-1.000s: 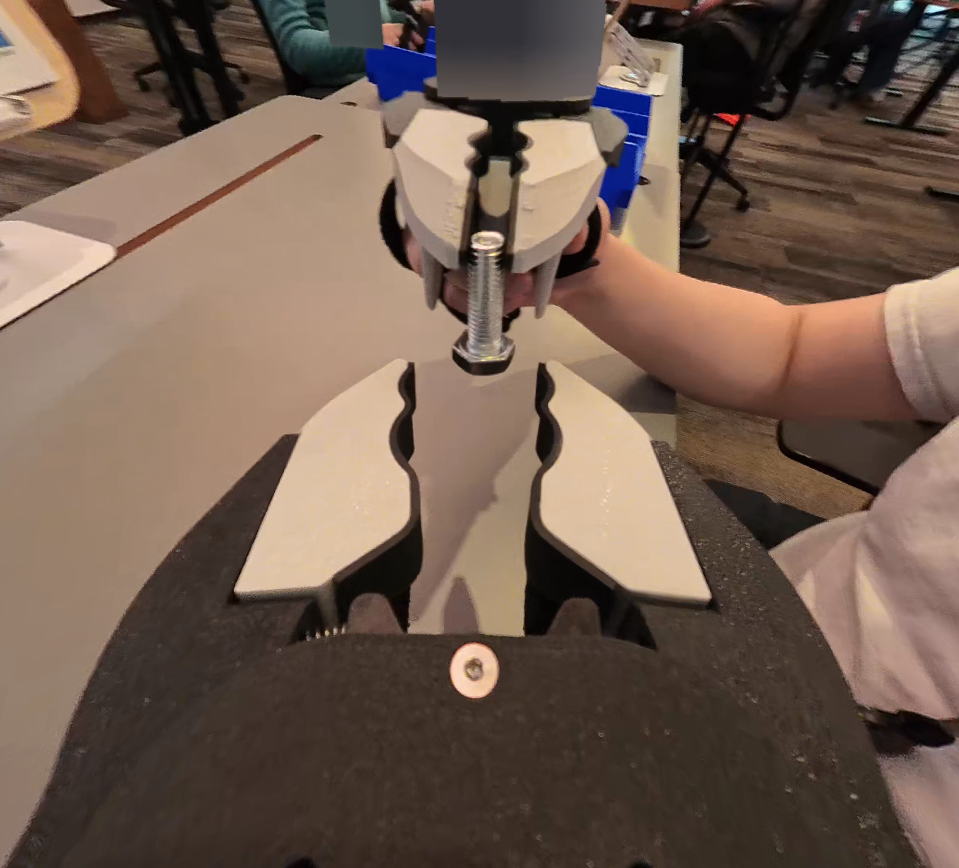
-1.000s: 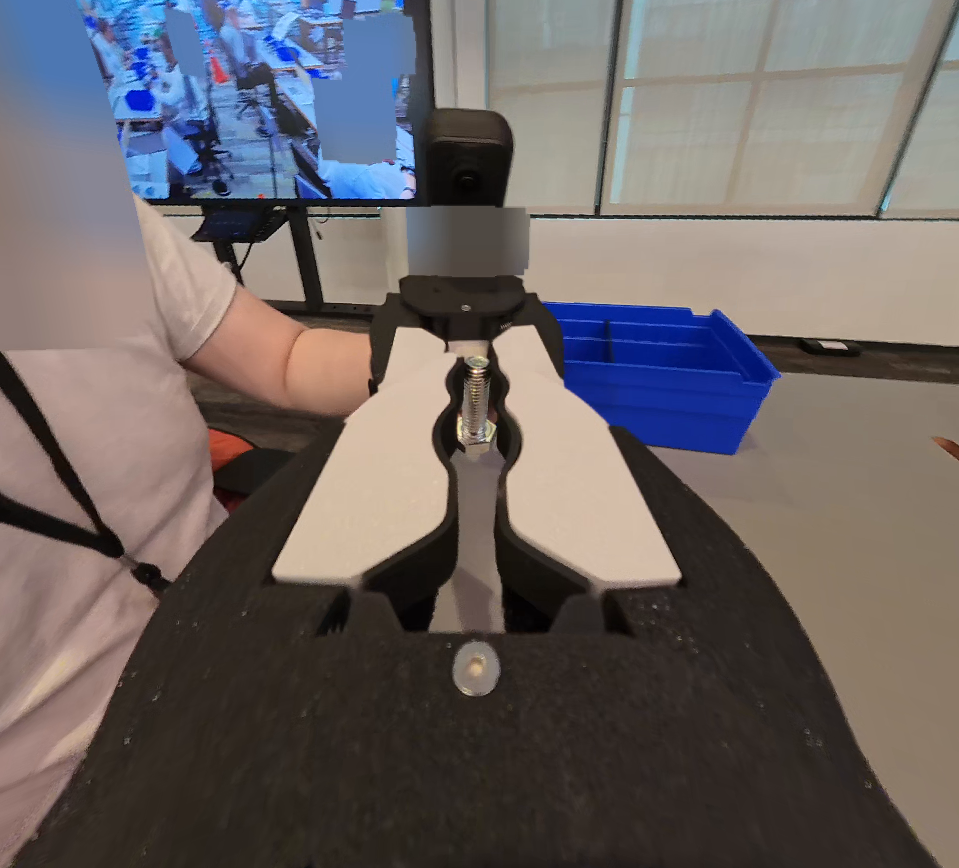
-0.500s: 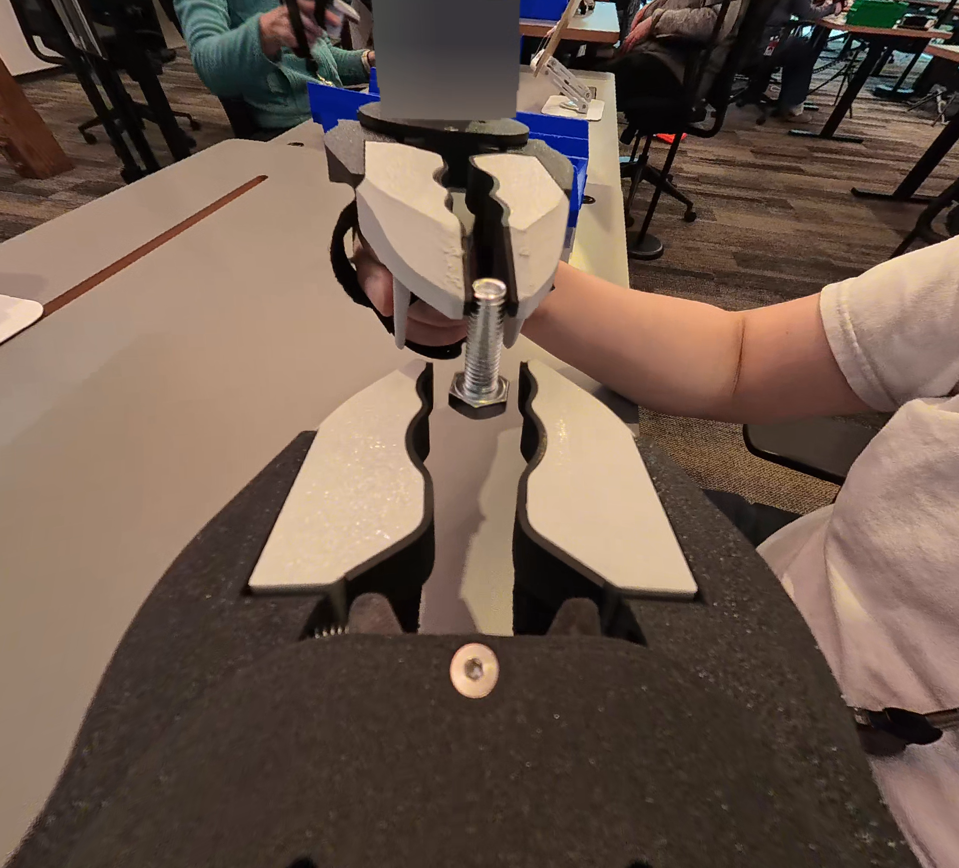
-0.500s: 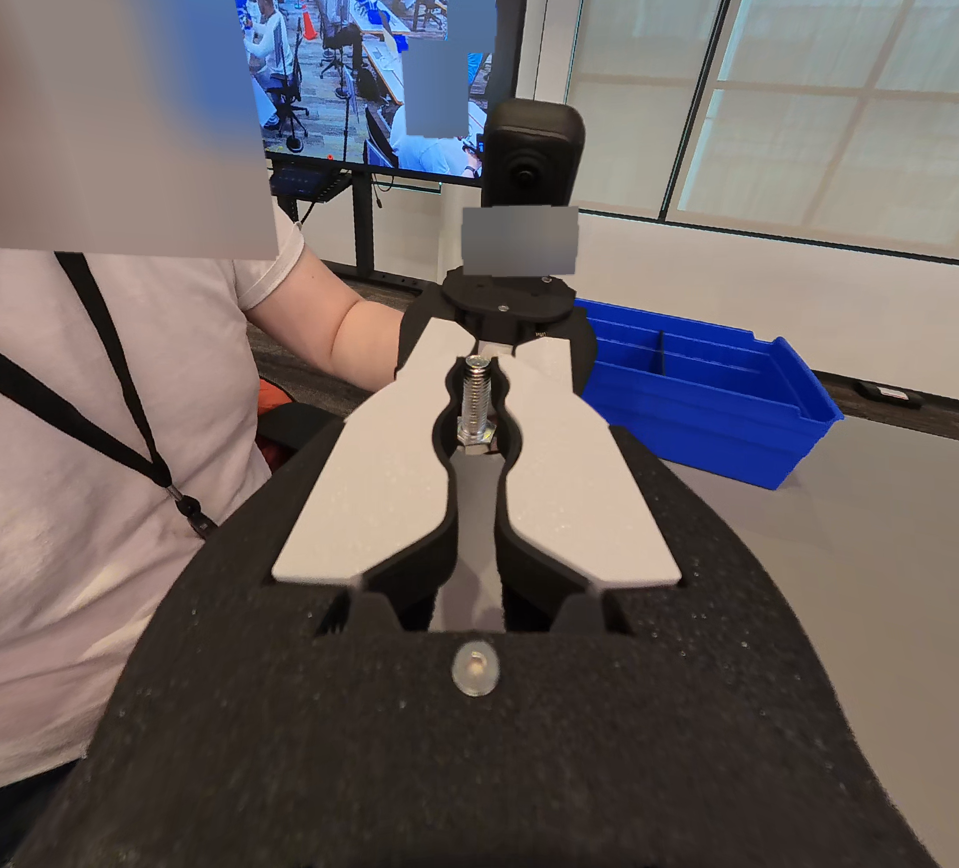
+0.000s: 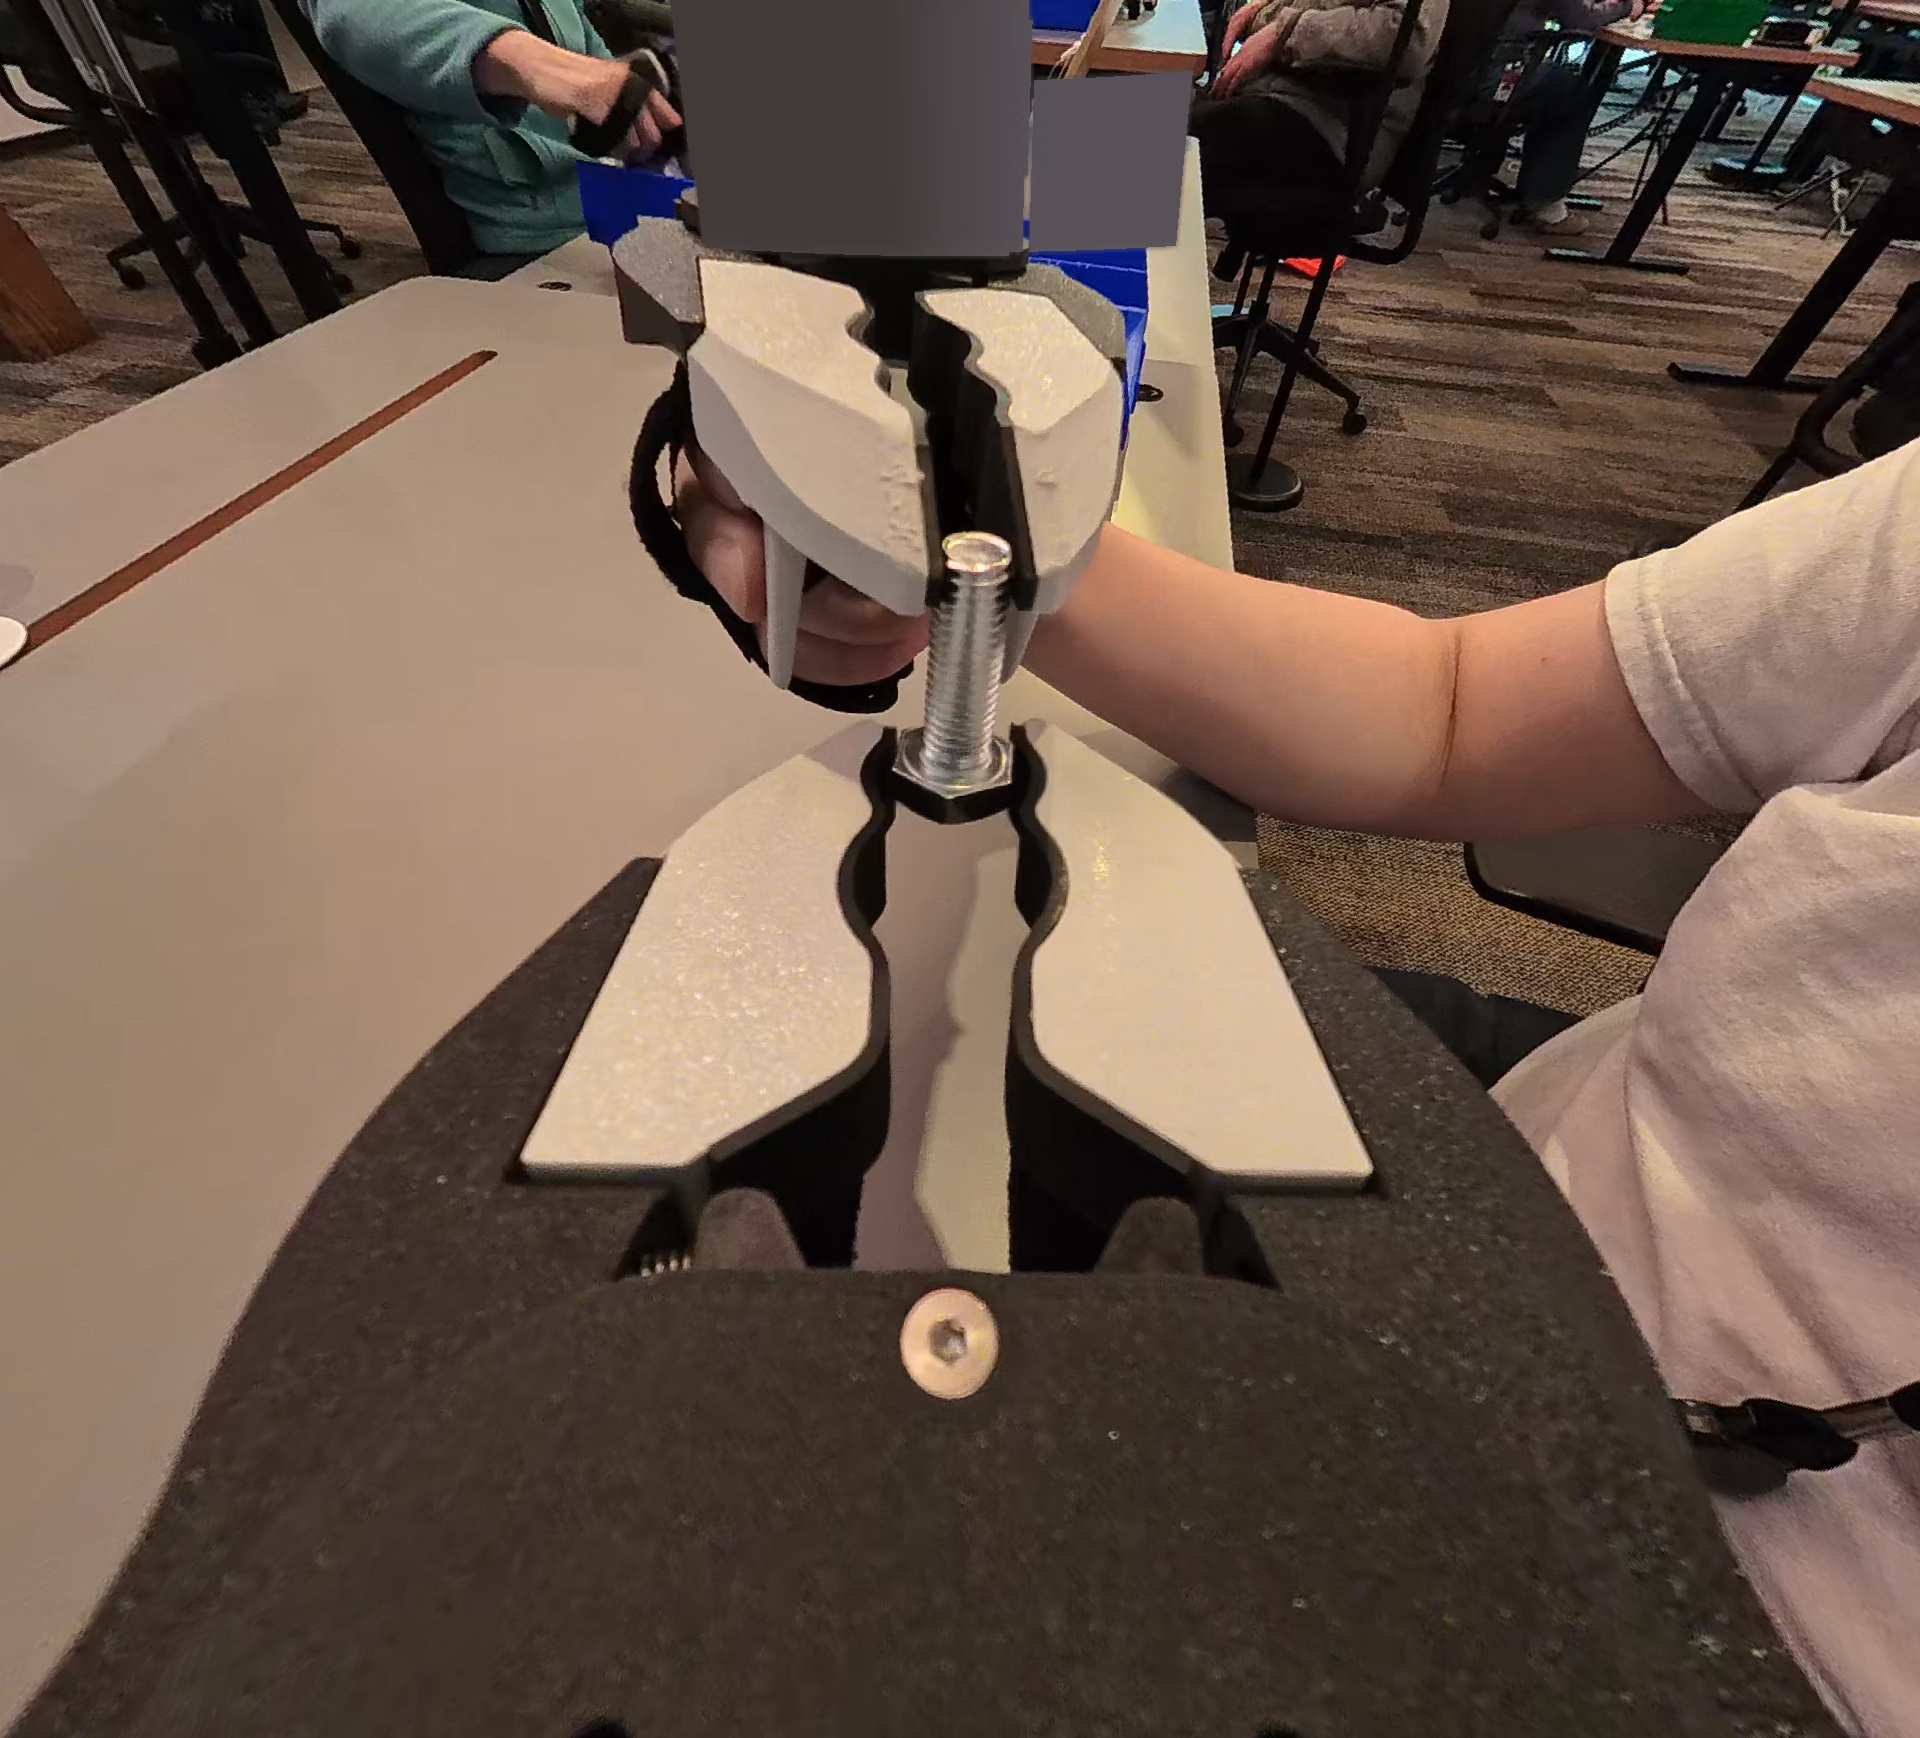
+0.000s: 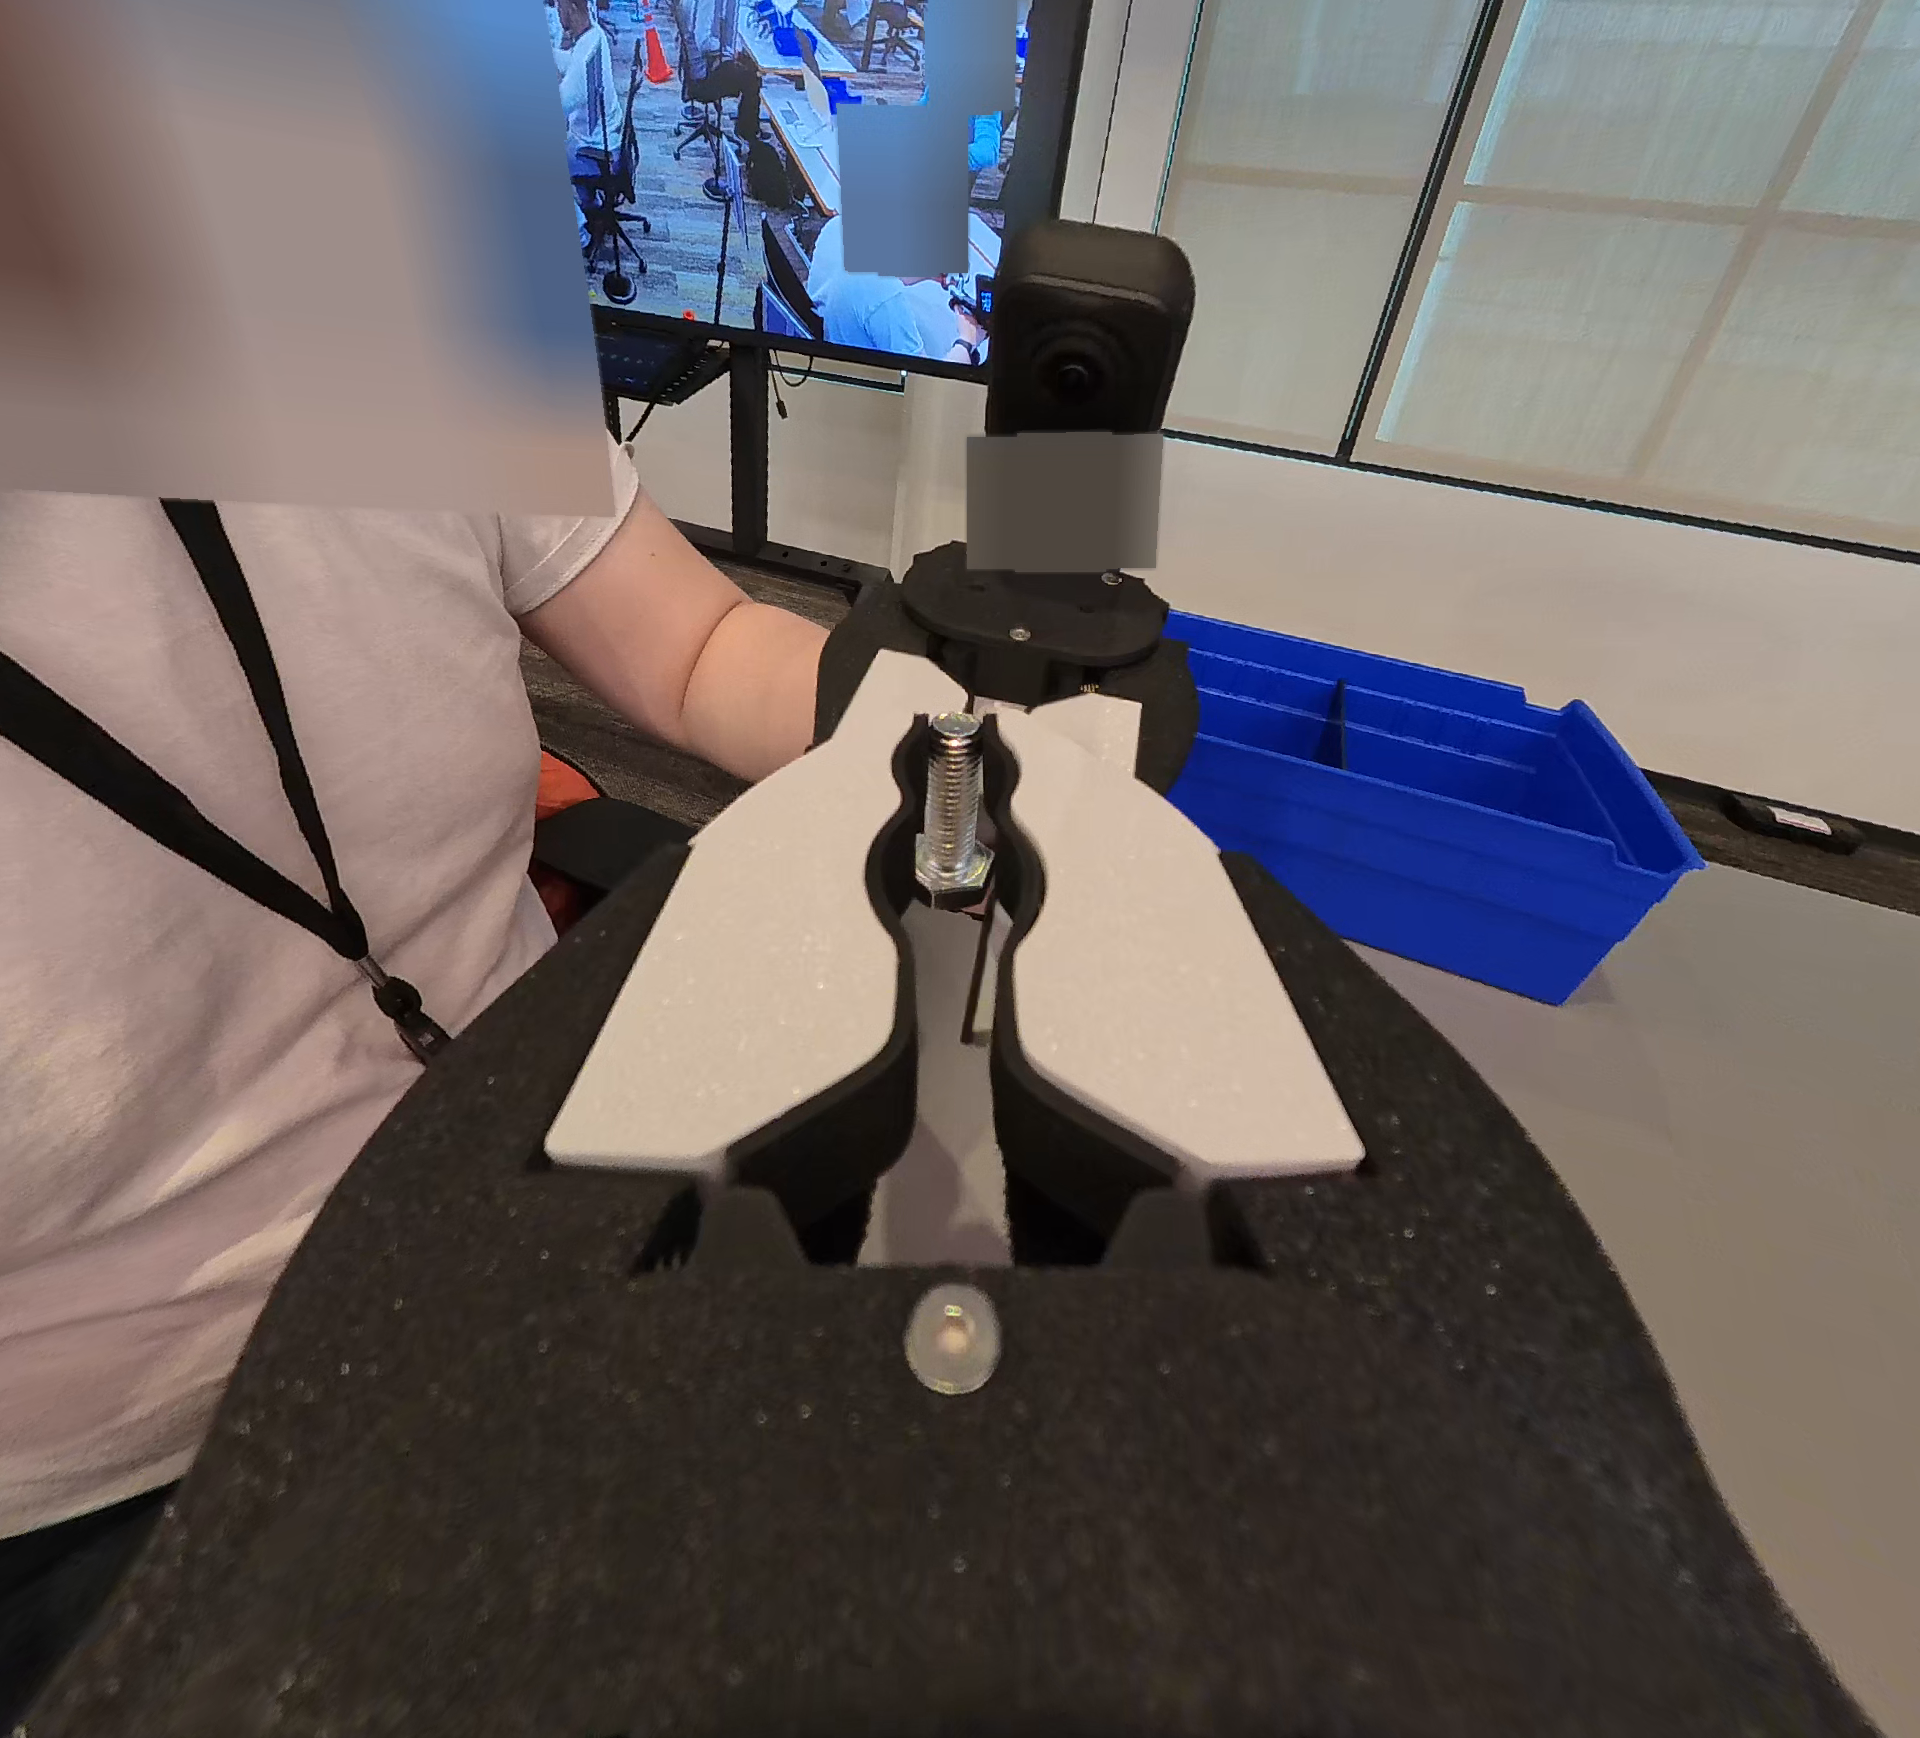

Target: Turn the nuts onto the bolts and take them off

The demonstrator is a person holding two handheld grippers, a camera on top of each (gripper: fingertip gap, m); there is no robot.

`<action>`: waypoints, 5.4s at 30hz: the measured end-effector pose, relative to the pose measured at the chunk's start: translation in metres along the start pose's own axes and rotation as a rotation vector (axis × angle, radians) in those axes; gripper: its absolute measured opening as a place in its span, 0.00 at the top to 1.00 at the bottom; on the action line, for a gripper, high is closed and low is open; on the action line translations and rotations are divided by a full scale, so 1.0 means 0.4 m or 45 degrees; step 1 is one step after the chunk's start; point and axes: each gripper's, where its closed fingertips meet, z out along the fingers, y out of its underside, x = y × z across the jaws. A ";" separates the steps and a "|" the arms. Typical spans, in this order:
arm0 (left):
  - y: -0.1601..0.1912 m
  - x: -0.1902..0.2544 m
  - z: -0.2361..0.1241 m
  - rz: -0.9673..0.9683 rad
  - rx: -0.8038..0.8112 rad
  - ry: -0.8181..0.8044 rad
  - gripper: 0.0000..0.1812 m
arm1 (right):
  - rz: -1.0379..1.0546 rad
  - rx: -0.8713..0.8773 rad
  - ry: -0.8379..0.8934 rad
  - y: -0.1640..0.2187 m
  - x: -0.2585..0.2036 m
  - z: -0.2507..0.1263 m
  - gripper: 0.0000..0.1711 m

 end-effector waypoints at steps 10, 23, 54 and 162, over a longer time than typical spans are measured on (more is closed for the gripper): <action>-0.004 0.008 0.010 0.017 0.004 0.003 0.91 | -0.011 -0.007 -0.015 0.002 -0.013 0.003 0.95; 0.024 -0.084 -0.227 -0.092 0.011 -0.404 0.92 | 0.123 -0.125 0.418 0.084 0.128 -0.104 0.86; 0.032 -0.161 -0.237 -0.120 -0.148 -0.498 0.92 | 0.083 -0.452 0.386 0.061 0.321 -0.068 0.90; -0.084 -0.140 0.052 0.221 -0.341 0.332 0.92 | -0.257 -0.414 0.140 -0.099 0.142 -0.107 0.86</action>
